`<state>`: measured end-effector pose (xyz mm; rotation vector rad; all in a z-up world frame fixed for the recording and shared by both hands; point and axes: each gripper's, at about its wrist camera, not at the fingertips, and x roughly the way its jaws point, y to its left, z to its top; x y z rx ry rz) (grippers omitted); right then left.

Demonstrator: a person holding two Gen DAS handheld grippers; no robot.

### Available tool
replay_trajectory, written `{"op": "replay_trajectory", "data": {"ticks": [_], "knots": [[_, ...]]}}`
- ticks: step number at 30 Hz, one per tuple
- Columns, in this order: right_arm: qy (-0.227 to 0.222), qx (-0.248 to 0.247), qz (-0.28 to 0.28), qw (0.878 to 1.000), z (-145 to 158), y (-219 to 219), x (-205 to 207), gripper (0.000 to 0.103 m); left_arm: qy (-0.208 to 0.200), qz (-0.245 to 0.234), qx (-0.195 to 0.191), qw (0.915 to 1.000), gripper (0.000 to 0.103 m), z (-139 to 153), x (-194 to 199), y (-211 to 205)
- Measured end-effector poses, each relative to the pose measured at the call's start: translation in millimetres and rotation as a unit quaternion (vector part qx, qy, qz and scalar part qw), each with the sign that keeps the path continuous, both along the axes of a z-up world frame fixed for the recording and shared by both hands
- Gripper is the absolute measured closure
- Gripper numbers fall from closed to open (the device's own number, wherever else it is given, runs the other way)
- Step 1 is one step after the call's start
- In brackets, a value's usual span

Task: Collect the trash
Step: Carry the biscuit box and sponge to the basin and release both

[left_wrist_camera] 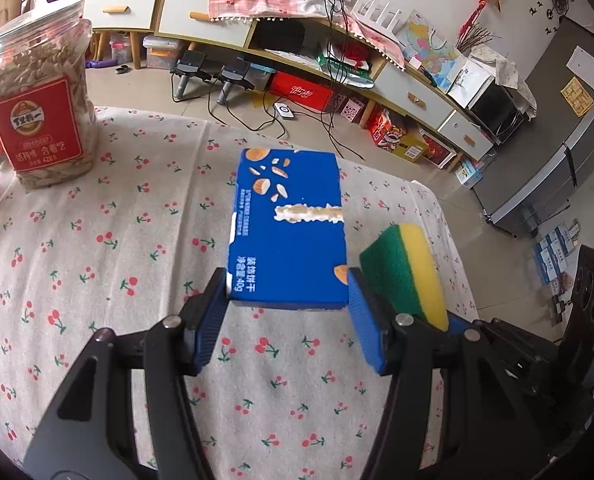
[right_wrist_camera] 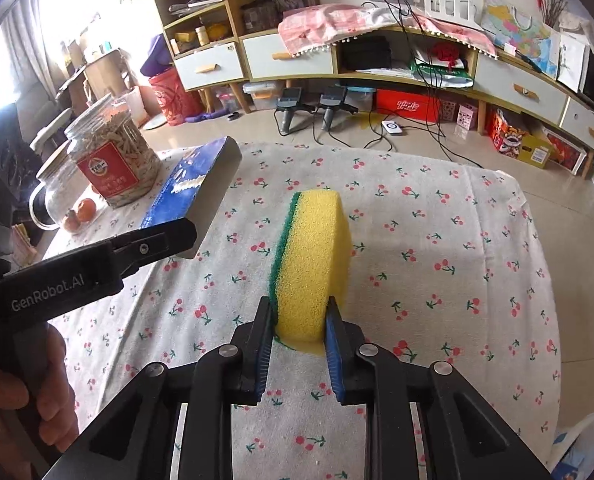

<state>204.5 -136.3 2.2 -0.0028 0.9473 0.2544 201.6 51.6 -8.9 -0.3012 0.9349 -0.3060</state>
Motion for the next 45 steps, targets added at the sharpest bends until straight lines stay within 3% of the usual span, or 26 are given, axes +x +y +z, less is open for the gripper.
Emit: {"op": "replay_trajectory", "data": {"ticks": [15, 32, 37, 45], "knots": [[0.001, 0.048, -0.046, 0.998, 33.8, -58.0, -38.3, 0.079, -0.012, -0.017, -0.007, 0.9998, 0.043, 15.9, -45.9, -21.6], [-0.046, 0.121, -0.114, 0.985, 98.3, -156.8, -111.7, 0.078, -0.027, -0.059, -0.036, 0.9973, 0.043, 42.7, -103.0, -69.8], [-0.063, 0.136, -0.181, 0.972, 116.3, -224.5, -139.9, 0.078, -0.024, -0.082, -0.049, 0.9951, 0.043, 43.6, -117.1, -94.9], [-0.065, 0.162, -0.314, 0.933, 118.7, -348.0, -191.9, 0.077, -0.008, -0.147, -0.059, 0.9874, 0.043, 39.9, -132.7, -160.1]]}}
